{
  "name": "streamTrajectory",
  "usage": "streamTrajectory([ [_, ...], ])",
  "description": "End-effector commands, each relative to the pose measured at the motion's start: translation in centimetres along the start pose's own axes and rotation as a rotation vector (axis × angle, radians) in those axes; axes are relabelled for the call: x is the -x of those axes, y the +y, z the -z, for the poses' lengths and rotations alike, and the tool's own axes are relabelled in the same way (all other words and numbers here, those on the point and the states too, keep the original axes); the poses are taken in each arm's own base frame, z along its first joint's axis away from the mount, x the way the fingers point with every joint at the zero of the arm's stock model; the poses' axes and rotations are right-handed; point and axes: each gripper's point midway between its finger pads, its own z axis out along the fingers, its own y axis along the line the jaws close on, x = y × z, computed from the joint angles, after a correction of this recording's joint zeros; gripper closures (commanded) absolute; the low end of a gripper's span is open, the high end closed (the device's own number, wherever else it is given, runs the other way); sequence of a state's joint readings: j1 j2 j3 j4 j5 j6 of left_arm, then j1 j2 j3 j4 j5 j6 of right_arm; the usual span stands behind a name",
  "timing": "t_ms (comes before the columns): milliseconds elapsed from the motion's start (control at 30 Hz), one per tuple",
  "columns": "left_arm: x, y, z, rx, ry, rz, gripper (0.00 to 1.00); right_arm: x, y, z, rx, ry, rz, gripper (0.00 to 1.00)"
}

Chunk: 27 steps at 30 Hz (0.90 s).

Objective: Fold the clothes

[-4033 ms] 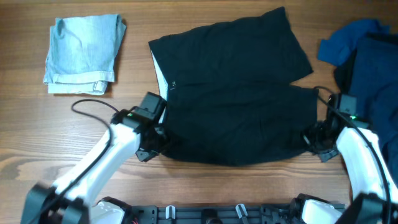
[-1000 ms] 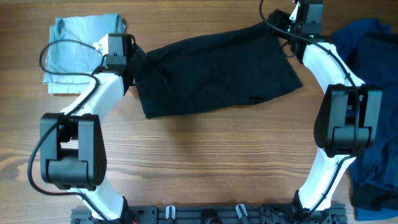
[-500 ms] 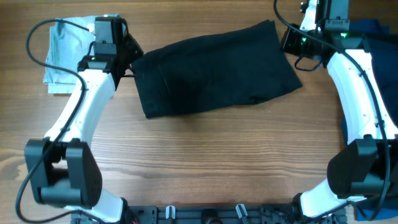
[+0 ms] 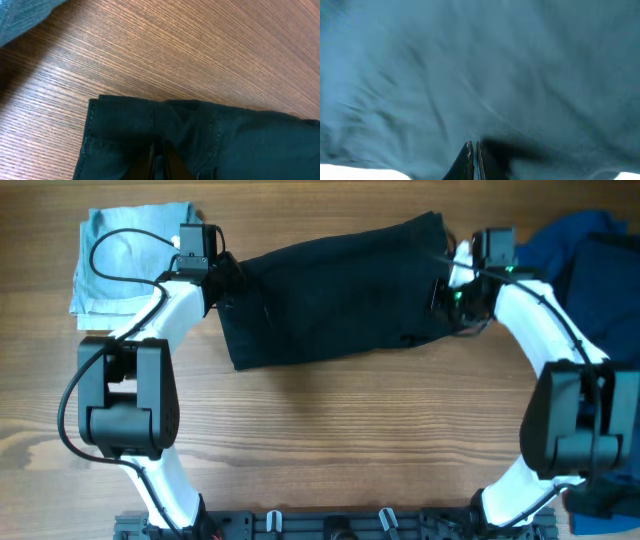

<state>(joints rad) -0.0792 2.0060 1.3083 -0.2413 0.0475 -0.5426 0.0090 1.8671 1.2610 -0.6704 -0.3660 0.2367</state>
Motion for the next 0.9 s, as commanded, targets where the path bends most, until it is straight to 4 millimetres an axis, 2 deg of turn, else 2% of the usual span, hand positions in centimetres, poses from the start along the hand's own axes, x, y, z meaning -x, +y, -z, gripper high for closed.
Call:
streamTrajectory([
  [0,-0.1,0.0,-0.2,-0.008,0.006,-0.01,0.92,-3.0,-2.1,-2.3,-0.055,0.09,-0.036,0.96],
  [100,-0.1,0.0,-0.2,-0.008,0.006,-0.01,0.92,-3.8,-4.5,-2.8,-0.173,0.087,-0.119,0.96],
  [200,0.0,-0.1,-0.2,-0.011,0.003,-0.011,0.92,-3.1,-6.4,-3.1,-0.273,0.032,-0.156,0.96],
  [300,0.2,-0.2,-0.2,-0.015,-0.004,-0.011,0.93,-1.7,-6.6,-3.9,-0.265,-0.031,-0.137,0.96],
  [400,0.5,-0.4,0.0,-0.022,-0.016,-0.015,0.96,-1.4,-6.7,-4.3,-0.257,-0.055,-0.132,0.96],
  [467,1.5,-1.1,0.8,-0.045,-0.049,-0.021,0.96,-1.4,-6.7,-4.3,-0.256,-0.055,-0.133,0.96],
  [567,3.8,-2.9,3.4,-0.09,-0.115,-0.025,0.96,-1.6,-6.8,-4.2,-0.26,-0.045,-0.136,0.96],
  [600,5.1,-4.0,5.1,-0.119,-0.153,-0.028,0.96,-1.8,-6.9,-4.2,-0.263,-0.037,-0.138,0.96],
  [700,6.8,-6.9,9.6,-0.212,-0.22,-0.047,0.96,-2.2,-7.0,-4.2,-0.267,-0.023,-0.141,0.96],
  [800,5.8,-9.0,12.8,-0.282,-0.195,-0.072,0.96,-2.2,-7.0,-4.2,-0.268,-0.021,-0.142,0.96],
  [867,3.3,-10.6,13.7,-0.345,-0.104,-0.098,0.96,-2.2,-7.0,-4.2,-0.269,-0.02,-0.142,0.96],
])
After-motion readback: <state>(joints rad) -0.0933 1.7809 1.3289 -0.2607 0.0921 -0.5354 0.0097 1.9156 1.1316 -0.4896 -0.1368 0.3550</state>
